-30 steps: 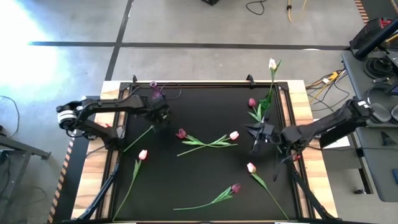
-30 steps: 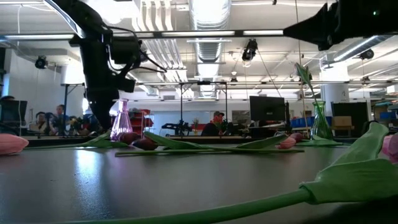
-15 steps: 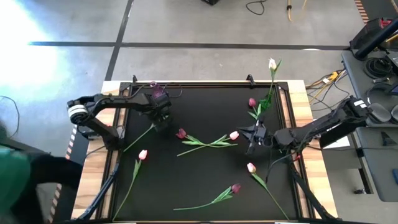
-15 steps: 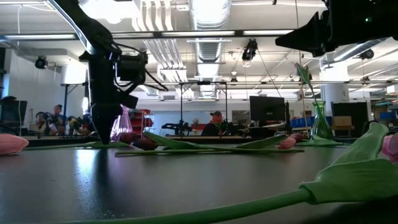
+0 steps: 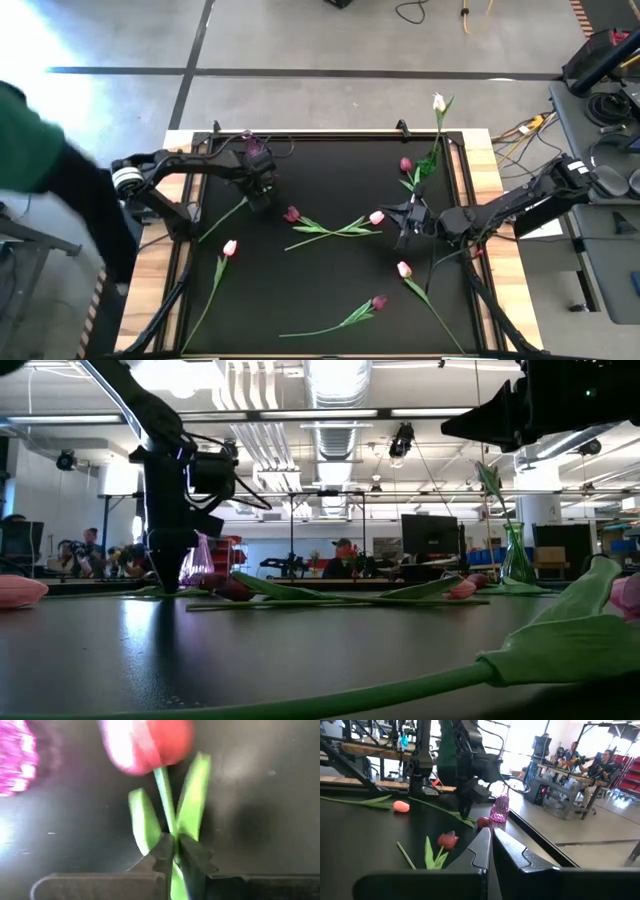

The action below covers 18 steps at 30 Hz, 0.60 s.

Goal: Sort flowers into vase by color
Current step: Put the red flower into the violet vase

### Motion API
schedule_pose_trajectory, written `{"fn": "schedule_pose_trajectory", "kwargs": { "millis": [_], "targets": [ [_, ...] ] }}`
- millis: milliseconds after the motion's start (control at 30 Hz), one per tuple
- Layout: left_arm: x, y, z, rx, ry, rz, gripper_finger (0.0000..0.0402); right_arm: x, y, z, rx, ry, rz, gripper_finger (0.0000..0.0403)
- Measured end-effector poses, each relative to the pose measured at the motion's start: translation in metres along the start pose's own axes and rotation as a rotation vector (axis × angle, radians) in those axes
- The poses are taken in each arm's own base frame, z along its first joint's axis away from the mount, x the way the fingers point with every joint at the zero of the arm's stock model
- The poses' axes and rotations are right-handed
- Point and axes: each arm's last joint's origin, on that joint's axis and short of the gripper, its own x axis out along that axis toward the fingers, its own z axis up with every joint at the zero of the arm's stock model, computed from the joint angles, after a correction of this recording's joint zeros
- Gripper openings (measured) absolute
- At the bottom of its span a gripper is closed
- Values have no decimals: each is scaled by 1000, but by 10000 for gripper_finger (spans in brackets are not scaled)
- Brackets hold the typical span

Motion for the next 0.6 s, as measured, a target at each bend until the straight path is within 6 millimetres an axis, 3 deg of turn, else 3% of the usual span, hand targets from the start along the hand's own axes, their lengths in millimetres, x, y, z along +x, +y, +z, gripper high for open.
{"fn": "schedule_pose_trajectory", "kwargs": {
  "millis": [167, 300, 600],
  "targets": [
    [-23, 3, -1, -10, -94, 6, 4, 0, 0, -1, -4, 5, 1, 12],
    [-56, 7, 3, -34, -250, 4, 2, 0, 0, -1, -1, 5, 1, 12],
    [-165, 21, 8, -122, -952, 0, 2, 0, 0, -1, -1, 5, 1, 12]
  ]
}}
